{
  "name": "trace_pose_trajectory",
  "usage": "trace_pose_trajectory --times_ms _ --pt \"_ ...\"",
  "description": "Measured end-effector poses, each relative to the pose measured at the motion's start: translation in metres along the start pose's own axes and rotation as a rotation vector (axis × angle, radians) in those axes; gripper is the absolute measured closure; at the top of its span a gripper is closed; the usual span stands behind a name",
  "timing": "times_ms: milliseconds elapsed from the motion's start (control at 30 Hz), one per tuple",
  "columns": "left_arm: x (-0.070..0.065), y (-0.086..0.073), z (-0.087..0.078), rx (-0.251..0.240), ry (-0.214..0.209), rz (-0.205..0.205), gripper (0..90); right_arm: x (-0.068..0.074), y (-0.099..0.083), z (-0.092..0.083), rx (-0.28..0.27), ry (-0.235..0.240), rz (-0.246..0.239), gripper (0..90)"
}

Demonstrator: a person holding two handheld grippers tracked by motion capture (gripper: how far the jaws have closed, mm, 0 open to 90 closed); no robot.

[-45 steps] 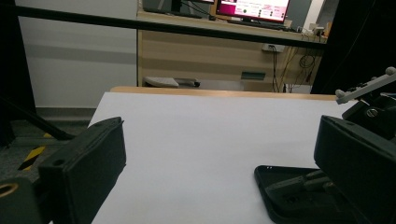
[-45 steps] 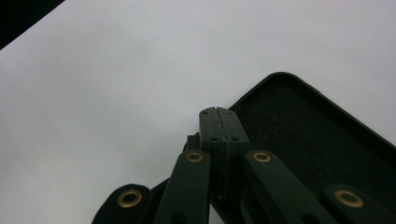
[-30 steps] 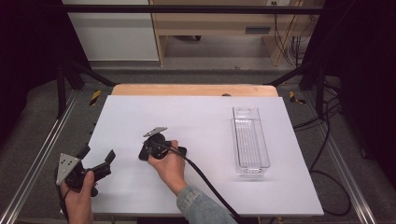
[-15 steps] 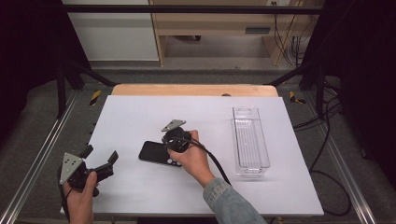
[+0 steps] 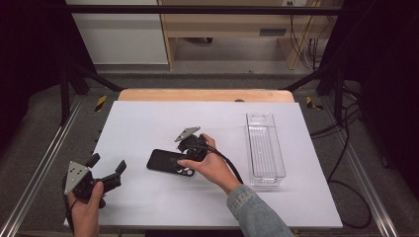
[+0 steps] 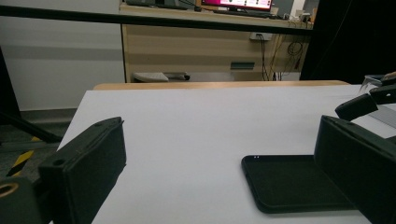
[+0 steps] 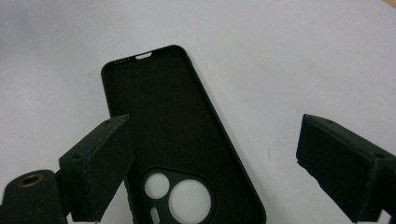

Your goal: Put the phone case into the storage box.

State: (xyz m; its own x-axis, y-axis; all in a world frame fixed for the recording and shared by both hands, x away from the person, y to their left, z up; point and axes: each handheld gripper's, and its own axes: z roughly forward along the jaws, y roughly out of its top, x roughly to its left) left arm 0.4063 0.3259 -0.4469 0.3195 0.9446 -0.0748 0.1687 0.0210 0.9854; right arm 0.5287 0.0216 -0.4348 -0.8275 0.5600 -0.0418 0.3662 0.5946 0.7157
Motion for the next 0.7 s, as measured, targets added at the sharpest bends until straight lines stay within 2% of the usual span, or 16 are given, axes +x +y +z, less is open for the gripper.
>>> trace_pose_trajectory --times_ms 67,200,367,600,700 --pt "0.000 0.000 0.001 0.004 -0.003 0.002 2.2 -0.002 -0.002 0.001 0.000 0.031 -0.021 10.5" --pt "-0.001 0.000 0.001 0.008 -0.008 0.008 2.2 -0.004 -0.007 0.005 0.020 0.084 -0.032 9.8" --pt "-0.002 -0.001 0.002 0.013 -0.013 0.012 2.1 -0.009 -0.014 0.011 0.049 0.111 -0.038 8.4" --pt "-0.002 -0.001 0.002 0.017 -0.018 0.015 2.1 -0.019 -0.025 0.019 0.065 0.157 0.023 8.3" --pt "-0.002 -0.001 0.003 0.018 -0.019 0.017 2.1 -0.021 -0.026 0.020 0.059 0.198 0.044 8.4"
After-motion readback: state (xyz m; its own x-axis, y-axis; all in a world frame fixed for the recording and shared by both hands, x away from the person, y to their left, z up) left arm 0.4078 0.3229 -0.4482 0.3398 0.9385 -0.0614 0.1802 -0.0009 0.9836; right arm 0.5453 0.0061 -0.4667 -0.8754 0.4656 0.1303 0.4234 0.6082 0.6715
